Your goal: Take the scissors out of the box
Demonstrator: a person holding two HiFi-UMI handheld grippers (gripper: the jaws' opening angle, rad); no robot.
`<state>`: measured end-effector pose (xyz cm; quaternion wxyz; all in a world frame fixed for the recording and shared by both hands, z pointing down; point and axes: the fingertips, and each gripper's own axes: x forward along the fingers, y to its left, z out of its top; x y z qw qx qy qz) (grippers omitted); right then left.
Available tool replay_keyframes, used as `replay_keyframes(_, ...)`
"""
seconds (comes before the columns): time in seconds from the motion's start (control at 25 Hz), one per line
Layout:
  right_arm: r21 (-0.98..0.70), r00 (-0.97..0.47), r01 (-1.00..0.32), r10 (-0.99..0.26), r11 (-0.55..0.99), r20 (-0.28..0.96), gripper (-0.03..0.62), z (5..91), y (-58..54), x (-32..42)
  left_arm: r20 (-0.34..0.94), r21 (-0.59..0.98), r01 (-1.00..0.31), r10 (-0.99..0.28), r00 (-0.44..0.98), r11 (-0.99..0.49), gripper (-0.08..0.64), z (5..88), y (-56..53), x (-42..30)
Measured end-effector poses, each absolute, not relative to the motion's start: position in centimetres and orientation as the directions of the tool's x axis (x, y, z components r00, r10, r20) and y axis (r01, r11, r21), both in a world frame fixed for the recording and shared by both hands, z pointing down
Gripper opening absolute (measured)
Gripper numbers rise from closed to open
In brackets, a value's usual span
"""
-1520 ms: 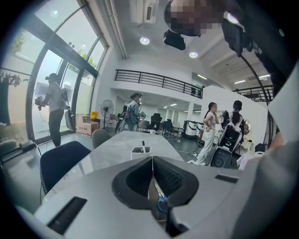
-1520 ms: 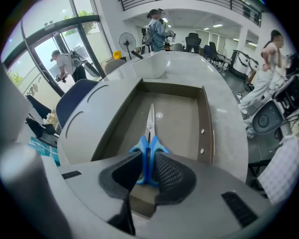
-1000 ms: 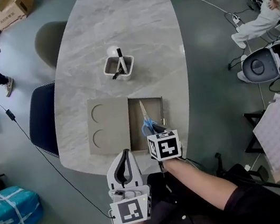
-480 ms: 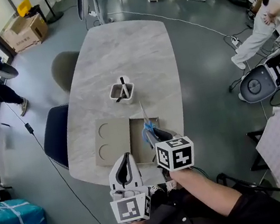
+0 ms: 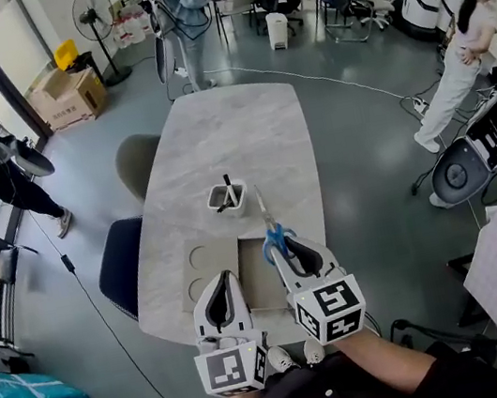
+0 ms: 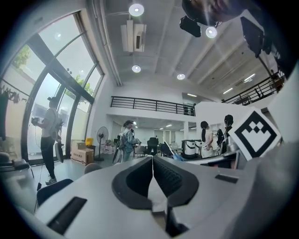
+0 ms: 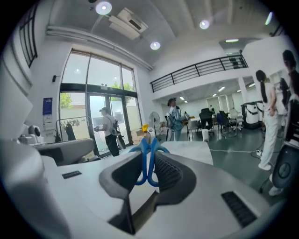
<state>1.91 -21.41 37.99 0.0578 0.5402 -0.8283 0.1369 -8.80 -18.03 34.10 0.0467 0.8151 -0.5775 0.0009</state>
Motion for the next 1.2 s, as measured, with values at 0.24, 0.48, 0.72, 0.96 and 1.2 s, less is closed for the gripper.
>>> replay_keyframes(0.24, -0.055, -0.424, -0.905, -0.903, 0.421, 0.066, 0.080, 33.1, -18.5, 2.6, -0.010, 0.048, -0.936, -0.937, 0.350, -0.350, 0.017, 31.1, -17.4, -8.0)
replay_keyframes(0.48, -0.011, -0.426, -0.904, -0.904, 0.427, -0.036, 0.081, 30.1, -17.2, 3.1, -0.045, 0.032, -0.937, -0.937, 0.347, -0.349, 0.017, 29.5, -16.9, -8.2)
replay_keyframes(0.72, 0.008, -0.435, -0.900, -0.898, 0.435, -0.068, 0.080, 29.5, -17.2, 3.8, -0.061, 0.023, -0.941, -0.940, 0.336, -0.338, 0.017, 29.3, -16.6, -8.1)
replay_keyframes(0.96, 0.007, -0.439, -0.898, -0.896, 0.439, -0.062, 0.081, 29.4, -16.9, 3.5, -0.065, 0.024, -0.942, -0.941, 0.332, -0.334, 0.017, 29.0, -16.0, -8.3)
replay_keyframes(1.2, -0.001, -0.432, -0.902, -0.901, 0.432, -0.049, 0.080, 29.6, -16.8, 3.0, -0.067, 0.023, -0.942, -0.940, 0.334, -0.336, 0.017, 28.8, -15.7, -8.8)
